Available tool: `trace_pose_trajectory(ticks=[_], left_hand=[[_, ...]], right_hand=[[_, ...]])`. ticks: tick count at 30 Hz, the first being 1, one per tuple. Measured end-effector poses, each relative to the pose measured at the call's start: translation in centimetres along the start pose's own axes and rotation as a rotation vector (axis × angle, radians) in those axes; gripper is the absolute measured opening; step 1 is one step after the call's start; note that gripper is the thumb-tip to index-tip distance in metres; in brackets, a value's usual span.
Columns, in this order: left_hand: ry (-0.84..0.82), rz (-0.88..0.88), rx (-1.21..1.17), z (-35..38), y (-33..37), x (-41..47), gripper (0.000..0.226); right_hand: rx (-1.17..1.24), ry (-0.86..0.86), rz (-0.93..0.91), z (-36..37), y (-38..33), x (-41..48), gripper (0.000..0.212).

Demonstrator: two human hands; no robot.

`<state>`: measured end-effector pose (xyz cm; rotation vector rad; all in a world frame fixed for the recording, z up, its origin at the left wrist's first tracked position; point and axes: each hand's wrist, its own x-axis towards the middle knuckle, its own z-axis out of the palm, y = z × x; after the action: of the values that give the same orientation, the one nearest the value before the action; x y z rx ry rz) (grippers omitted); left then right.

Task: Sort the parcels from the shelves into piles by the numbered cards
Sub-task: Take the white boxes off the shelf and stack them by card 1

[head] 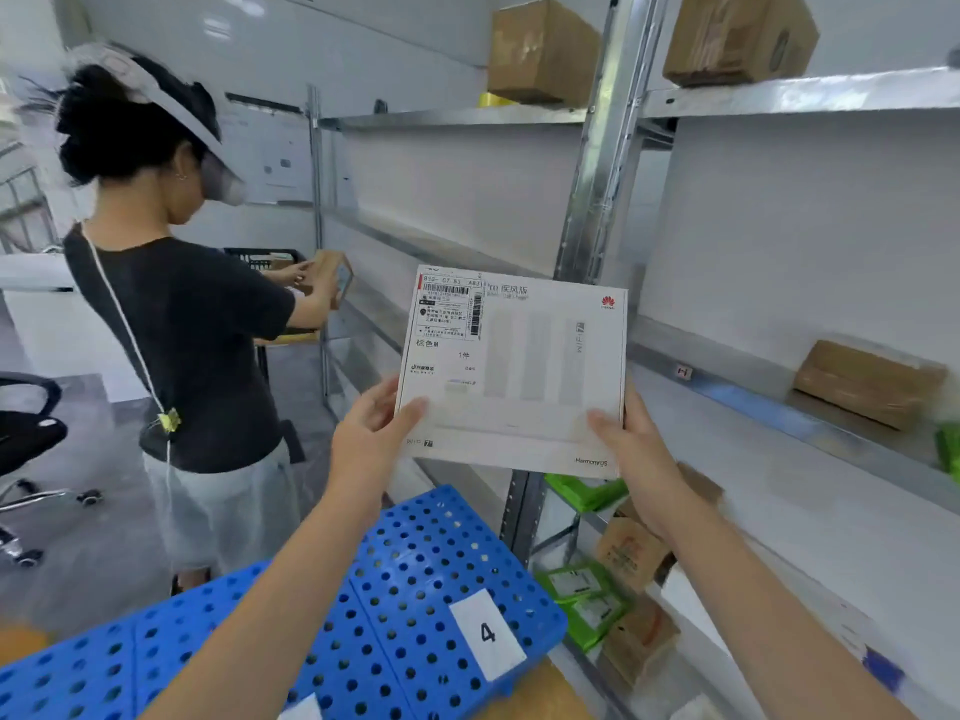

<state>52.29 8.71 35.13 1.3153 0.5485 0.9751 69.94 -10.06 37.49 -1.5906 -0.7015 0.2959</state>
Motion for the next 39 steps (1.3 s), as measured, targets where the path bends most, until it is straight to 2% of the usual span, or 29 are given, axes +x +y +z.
trace_pose_trajectory(ticks=[3,12,19,23,33,39], left_hand=[[0.036,0.019,0.024,-4.5,-0.6,-3.4,0.038],[0.227,0.018,0.089,-14.4,-0.5,-10.7,0.032],[0.578,0.000,0.113,-20.0,-1.6,-16.3,0.031],[0.701,-0.023,0.172,-22.7,-1.4,-19.0,0.030],[0.856,-0.008,0.188,-27.4,-0.8,-23.6,0.029],[0.911,-0.011,0.189,-33.5,-0.1,-24.5,0.032]], right_hand=[[0.048,-0.023,0.045,3.6,1.2,-2.7,0.042],[0.058,-0.248,0.071,12.7,3.5,-7.3,0.043],[0.030,-0.567,0.046,20.1,3.7,-8.7,0.040],[0.042,-0.686,0.077,24.1,4.8,-10.2,0.040],[0.110,-0.862,0.077,30.7,5.2,-14.1,0.042],[0.083,-0.892,0.084,36.8,4.5,-16.6,0.040]])
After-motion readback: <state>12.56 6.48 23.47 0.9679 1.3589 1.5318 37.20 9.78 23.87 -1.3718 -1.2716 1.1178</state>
